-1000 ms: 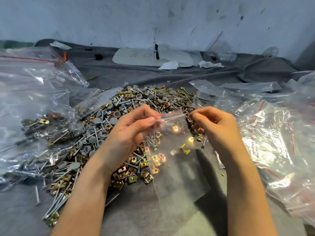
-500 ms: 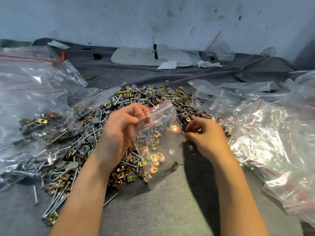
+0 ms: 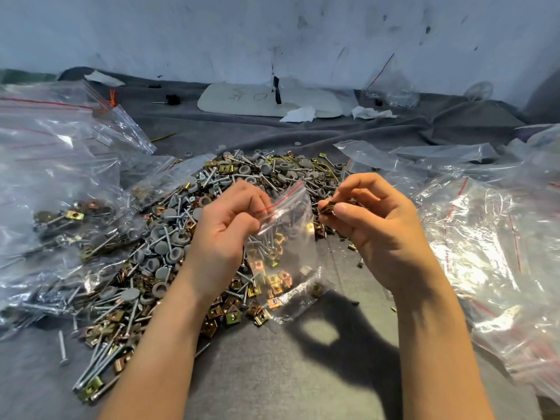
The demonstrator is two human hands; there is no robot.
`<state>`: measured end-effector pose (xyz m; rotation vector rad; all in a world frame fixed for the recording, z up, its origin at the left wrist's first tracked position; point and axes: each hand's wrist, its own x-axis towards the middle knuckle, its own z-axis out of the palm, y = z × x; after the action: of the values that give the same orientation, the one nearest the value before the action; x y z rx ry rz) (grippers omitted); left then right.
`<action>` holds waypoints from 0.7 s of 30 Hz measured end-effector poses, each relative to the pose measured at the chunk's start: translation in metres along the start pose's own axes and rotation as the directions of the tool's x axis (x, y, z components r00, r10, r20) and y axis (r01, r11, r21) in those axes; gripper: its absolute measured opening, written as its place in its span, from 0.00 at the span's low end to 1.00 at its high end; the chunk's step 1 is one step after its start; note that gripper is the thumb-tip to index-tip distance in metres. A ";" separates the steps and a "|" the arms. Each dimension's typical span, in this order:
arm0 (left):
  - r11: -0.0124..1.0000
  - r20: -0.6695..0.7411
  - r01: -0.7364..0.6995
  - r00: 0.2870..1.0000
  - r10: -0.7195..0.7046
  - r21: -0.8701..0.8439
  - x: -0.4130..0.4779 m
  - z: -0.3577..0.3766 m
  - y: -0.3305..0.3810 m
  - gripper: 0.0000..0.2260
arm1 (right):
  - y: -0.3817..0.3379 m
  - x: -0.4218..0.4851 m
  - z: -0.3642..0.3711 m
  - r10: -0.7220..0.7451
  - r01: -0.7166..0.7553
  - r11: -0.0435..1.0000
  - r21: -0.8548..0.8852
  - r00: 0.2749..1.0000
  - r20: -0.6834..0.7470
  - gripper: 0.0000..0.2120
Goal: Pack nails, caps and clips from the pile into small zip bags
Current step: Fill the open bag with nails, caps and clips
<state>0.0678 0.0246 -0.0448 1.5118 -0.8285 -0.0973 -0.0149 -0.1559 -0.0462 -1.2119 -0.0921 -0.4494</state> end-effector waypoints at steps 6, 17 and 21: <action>0.996 0.011 -0.036 0.999 0.036 0.076 -0.001 0.004 0.003 0.07 | -0.005 -0.001 0.001 -0.020 0.014 0.996 0.090 0.997 0.071 0.16; 0.956 0.146 -0.156 0.982 0.122 0.250 -0.003 0.006 0.013 0.05 | -0.022 -0.007 0.022 -0.204 0.198 0.976 -0.094 0.977 -0.065 0.12; 0.919 0.219 -0.278 0.950 0.221 0.281 -0.004 0.005 0.028 0.07 | -0.036 -0.013 0.041 -0.408 0.377 0.861 -0.341 0.913 -0.020 0.11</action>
<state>0.0499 0.0253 -0.0217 1.6907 -1.2253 0.0902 -0.0339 -0.1246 -0.0035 -1.5072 -0.1935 -0.9081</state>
